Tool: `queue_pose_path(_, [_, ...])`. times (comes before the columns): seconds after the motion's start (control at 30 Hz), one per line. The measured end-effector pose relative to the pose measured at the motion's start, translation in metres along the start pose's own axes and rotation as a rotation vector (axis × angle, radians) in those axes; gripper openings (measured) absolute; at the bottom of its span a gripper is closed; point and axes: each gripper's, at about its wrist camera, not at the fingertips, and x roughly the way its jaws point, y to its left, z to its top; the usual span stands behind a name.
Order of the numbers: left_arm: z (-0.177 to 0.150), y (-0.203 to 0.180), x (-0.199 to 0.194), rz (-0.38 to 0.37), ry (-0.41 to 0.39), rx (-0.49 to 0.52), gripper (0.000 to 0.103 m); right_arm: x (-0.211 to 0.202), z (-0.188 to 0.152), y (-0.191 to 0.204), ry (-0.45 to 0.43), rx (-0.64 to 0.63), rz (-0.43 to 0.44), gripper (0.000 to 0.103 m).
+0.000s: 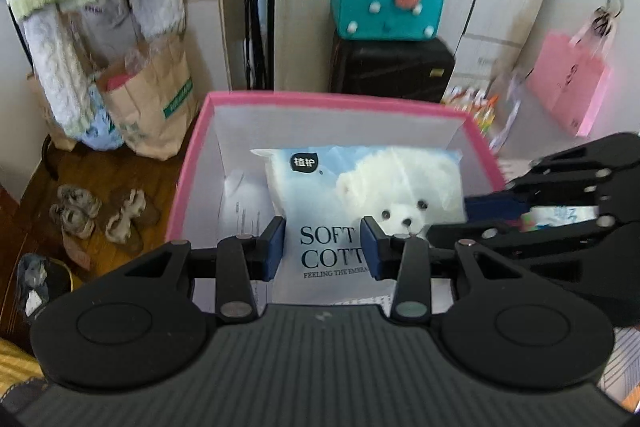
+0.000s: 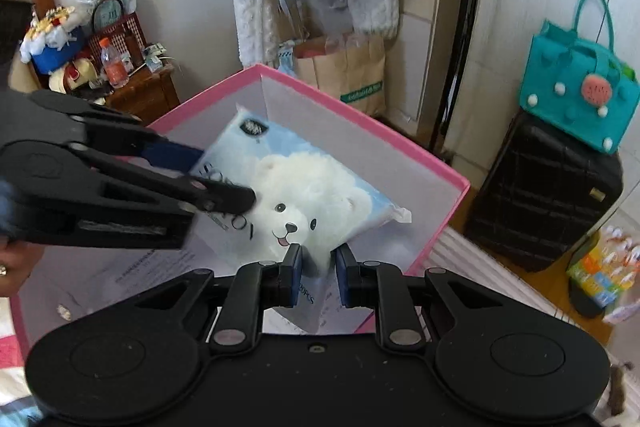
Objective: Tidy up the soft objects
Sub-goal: 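Lower the bag into the pink box and open the left tool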
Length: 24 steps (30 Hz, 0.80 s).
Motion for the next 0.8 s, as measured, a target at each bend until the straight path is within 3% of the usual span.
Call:
queue_pose_path(0.2, [0.002,0.005,0.028,-0.026,0.101,-0.043,0.040,0.002,0.006,0.008,0.046,-0.081,-0.084,0.022])
queue_pose_path(0.4, [0.004,0.008,0.037,-0.023,0.110,-0.065,0.038,0.007,0.012,0.011,0.073,-0.118,-0.140,0.023])
queue_pose_path(0.57, [0.008,0.003,0.039,0.015,0.106,-0.036,0.038,-0.003,0.010,0.005,0.042,-0.082,-0.107,0.023])
queue_pose_path(0.8, [0.004,-0.003,0.011,0.061,0.112,0.009,0.040,-0.035,0.001,0.008,0.022,-0.032,-0.033,0.023])
